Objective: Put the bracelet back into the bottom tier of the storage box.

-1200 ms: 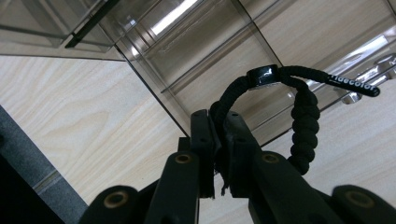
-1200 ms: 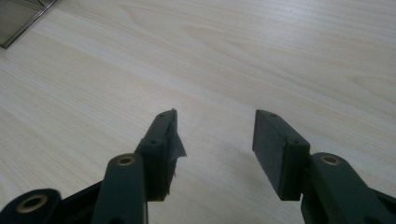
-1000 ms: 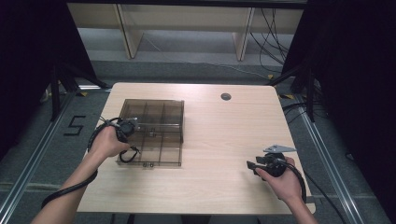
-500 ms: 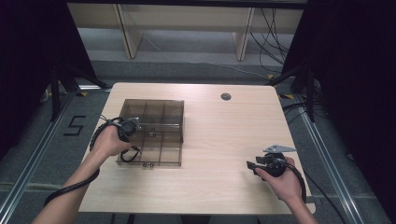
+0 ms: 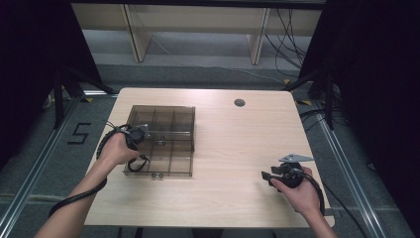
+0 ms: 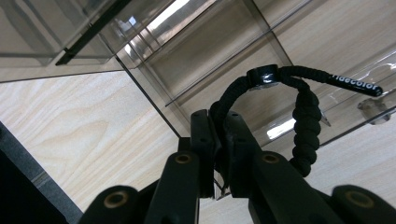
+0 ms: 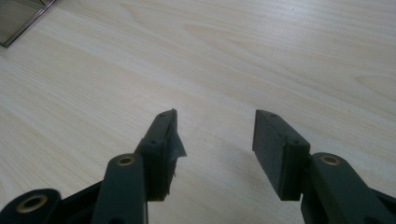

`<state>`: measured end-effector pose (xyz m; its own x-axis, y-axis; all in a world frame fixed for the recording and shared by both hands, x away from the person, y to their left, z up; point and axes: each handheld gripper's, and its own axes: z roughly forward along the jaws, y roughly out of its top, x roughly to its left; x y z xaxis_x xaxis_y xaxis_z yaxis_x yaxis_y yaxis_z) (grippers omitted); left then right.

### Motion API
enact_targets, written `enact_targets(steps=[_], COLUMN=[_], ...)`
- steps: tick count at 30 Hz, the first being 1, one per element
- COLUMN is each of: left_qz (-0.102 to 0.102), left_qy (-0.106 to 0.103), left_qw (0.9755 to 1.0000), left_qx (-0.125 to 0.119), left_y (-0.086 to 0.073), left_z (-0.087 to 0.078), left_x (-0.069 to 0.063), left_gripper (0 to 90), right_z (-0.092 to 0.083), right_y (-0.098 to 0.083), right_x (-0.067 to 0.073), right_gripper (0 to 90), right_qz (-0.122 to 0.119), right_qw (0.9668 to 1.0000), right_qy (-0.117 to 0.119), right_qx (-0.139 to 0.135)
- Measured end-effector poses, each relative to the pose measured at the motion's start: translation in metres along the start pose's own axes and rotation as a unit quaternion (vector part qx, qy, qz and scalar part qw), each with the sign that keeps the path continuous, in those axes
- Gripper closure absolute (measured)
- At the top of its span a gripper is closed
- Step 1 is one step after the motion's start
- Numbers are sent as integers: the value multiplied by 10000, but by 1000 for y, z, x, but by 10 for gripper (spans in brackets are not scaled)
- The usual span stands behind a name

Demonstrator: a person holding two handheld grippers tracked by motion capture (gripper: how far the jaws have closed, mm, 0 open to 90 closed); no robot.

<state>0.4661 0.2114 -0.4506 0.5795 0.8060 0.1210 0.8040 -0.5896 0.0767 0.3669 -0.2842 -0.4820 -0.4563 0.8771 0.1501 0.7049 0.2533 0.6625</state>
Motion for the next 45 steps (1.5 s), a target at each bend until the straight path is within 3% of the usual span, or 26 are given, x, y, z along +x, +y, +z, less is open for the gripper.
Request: enact_targets(steps=[5,8,17,20,21,22,24,25,26,29,30,33,36,37,38,39,40,43,45], left_qz=[-43,-19,37,60,65,49,36,42,44,42,56,16,158,158,25,257,259,324,212], left_qy=[40,80,111,121,124,133,158,153,145,141,149,176,226,226,207,208,289,242,234], left_qw=[10000,9999,9999,9999,9999,9999,9999,9999,9999,9999,9999,9998,9996,9996,9998,9994,9992,9991,9994], left_qx=[-38,-76,24,54,56,22,-26,-11,-19,-8,-2,-11,48,48,-13,83,79,107,150], left_y=[1,1,2,2,2,3,3,3,3,3,4,4,4,4,4,5,4,5,6], left_z=[2,2,4,5,5,5,5,4,4,5,5,6,6,6,9,9,11,12,13], left_x=[0,0,-2,-2,-2,-2,-2,-1,-1,-1,-1,0,0,0,-3,0,-2,-2,-3], left_gripper=[840,840,840,840,840,840,840,840,840,840,840,839,839,838,838,838,837,837,837], right_z=[1,0,1,0,1,0,1,0,0,0,1,0,1,1,1,1,1,0,1], right_y=[0,0,0,0,0,0,0,0,0,0,0,0,0,0,0,0,0,0,0], right_x=[-2,0,-2,-1,-3,-1,-2,0,-2,-1,-2,-1,-2,-2,-2,-1,-1,0,-1], right_gripper=[510,510,510,510,510,510,510,510,510,510,510,510,510,510,510,510,510,510,510], right_qz=[-141,-27,-143,-52,-171,-51,-142,-31,-127,-40,-162,-62,-115,-115,-115,-58,-59,-2,-68], right_qw=[9999,10000,9999,10000,9998,10000,9999,10000,9999,10000,9998,10000,9999,9999,9999,10000,10000,10000,10000], right_qy=[-1,-11,-8,-24,-21,-24,-22,-15,-30,-19,-12,-30,-10,-10,-19,-20,-20,-4,-23], right_qx=[-89,-20,-87,-18,-91,-15,-85,-12,-77,-17,-95,-19,-60,-60,-55,-26,-24,11,-28])
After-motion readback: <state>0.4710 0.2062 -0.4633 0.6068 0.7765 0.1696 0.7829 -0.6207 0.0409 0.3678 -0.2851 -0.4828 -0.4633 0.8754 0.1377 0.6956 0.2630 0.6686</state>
